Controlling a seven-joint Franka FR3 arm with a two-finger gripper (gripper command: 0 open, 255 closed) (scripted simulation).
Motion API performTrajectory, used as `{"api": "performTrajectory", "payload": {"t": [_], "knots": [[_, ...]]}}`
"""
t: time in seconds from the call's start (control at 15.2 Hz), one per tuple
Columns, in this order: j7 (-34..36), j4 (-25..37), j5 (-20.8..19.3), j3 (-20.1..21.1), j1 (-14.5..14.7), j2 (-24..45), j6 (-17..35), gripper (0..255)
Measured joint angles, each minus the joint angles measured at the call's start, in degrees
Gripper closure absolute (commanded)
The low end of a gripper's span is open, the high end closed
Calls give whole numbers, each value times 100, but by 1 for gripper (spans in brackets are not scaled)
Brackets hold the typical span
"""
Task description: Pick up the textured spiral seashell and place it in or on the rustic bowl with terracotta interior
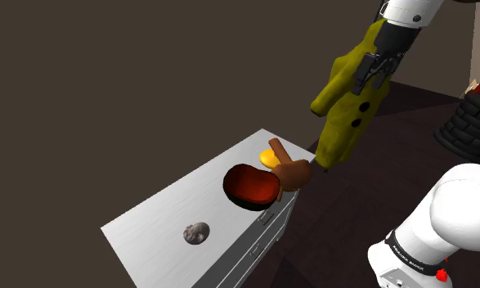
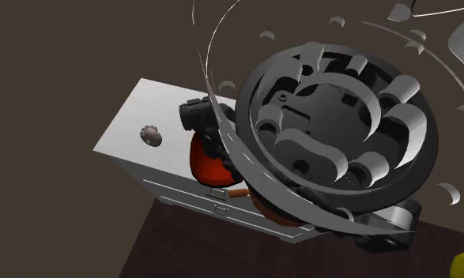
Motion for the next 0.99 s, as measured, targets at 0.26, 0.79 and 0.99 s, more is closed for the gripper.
{"api": "performTrajectory", "payload": {"t": [0.26,0.79,0.99], "knots": [[-29,-46,42,106,111,263,246,0],[-112,-132,156,543,502,1428,1269,0],[-126,-48,172,724,641,1892,1564,0]]}}
